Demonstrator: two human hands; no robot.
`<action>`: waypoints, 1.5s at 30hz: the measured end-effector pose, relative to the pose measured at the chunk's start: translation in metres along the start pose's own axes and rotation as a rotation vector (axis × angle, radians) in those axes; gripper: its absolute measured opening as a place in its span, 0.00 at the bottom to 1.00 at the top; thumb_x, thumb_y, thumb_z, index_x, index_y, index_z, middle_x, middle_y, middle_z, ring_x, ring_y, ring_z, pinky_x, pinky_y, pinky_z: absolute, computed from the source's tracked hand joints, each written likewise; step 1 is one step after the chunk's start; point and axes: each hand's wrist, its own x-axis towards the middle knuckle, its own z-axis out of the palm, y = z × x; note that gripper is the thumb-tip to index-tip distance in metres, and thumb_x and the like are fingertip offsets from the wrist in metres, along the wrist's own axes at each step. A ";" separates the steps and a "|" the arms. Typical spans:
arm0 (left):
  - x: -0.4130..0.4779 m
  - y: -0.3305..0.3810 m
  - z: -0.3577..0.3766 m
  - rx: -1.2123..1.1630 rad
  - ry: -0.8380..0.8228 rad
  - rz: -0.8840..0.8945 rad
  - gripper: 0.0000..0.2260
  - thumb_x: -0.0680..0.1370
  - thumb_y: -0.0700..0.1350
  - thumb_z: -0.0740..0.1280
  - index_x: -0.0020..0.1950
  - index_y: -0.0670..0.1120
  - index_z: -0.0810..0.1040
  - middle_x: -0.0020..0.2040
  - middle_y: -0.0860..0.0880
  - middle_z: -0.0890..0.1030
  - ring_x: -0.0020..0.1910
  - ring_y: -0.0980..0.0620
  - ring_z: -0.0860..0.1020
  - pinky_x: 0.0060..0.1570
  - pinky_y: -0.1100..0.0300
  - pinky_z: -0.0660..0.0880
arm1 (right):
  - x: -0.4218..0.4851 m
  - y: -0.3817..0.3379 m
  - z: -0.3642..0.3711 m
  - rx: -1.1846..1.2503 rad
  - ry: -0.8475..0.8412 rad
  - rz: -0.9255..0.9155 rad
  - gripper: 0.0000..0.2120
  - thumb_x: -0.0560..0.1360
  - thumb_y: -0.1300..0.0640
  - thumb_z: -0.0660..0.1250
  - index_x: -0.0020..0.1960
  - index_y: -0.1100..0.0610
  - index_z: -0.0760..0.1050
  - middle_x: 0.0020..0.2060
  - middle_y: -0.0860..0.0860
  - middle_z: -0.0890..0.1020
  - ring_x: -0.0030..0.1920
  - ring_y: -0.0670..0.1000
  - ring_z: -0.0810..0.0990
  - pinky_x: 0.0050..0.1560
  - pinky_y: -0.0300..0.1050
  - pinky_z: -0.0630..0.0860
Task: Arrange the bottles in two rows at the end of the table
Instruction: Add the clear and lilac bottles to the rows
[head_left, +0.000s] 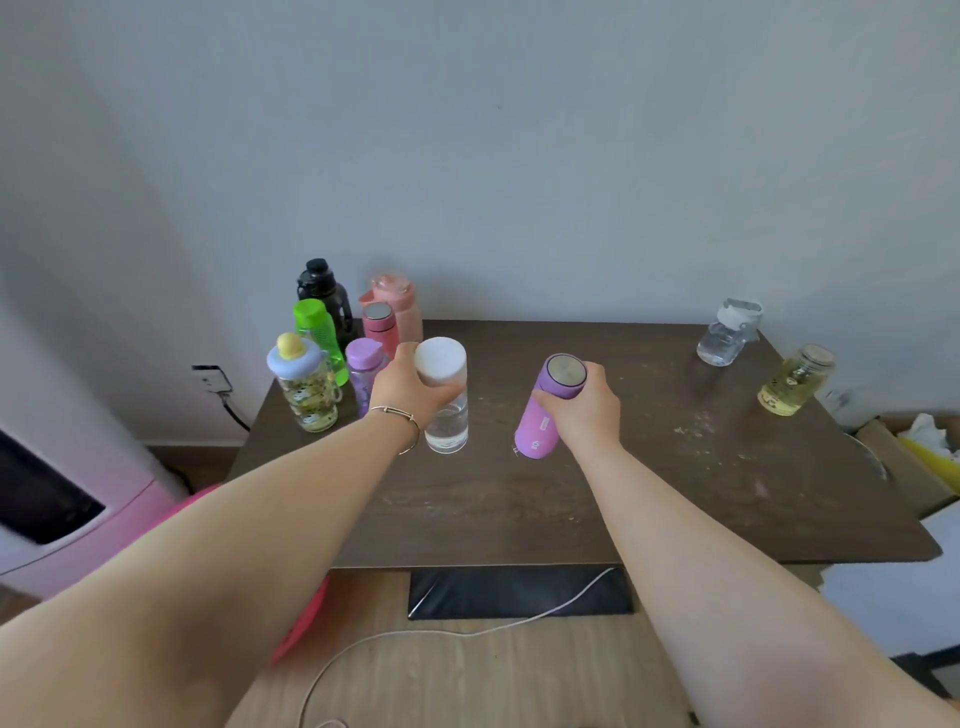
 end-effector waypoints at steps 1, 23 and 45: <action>0.000 -0.011 -0.012 0.023 0.007 0.012 0.29 0.66 0.55 0.76 0.63 0.49 0.70 0.48 0.50 0.77 0.47 0.45 0.77 0.44 0.54 0.76 | -0.009 -0.006 0.011 0.001 -0.006 0.004 0.30 0.66 0.50 0.79 0.63 0.50 0.69 0.54 0.47 0.80 0.53 0.53 0.79 0.49 0.46 0.77; 0.034 -0.183 -0.136 0.061 0.021 -0.108 0.33 0.65 0.59 0.75 0.66 0.52 0.68 0.50 0.52 0.75 0.47 0.47 0.74 0.45 0.54 0.75 | -0.068 -0.070 0.208 -0.079 -0.189 -0.021 0.30 0.66 0.53 0.80 0.63 0.49 0.68 0.53 0.45 0.77 0.54 0.50 0.78 0.52 0.48 0.78; 0.066 -0.206 -0.130 0.159 -0.040 -0.096 0.33 0.63 0.62 0.74 0.63 0.53 0.68 0.48 0.53 0.74 0.45 0.50 0.73 0.39 0.58 0.69 | -0.049 -0.056 0.264 -0.177 -0.330 -0.117 0.30 0.65 0.48 0.80 0.61 0.49 0.69 0.54 0.47 0.81 0.54 0.52 0.79 0.53 0.51 0.79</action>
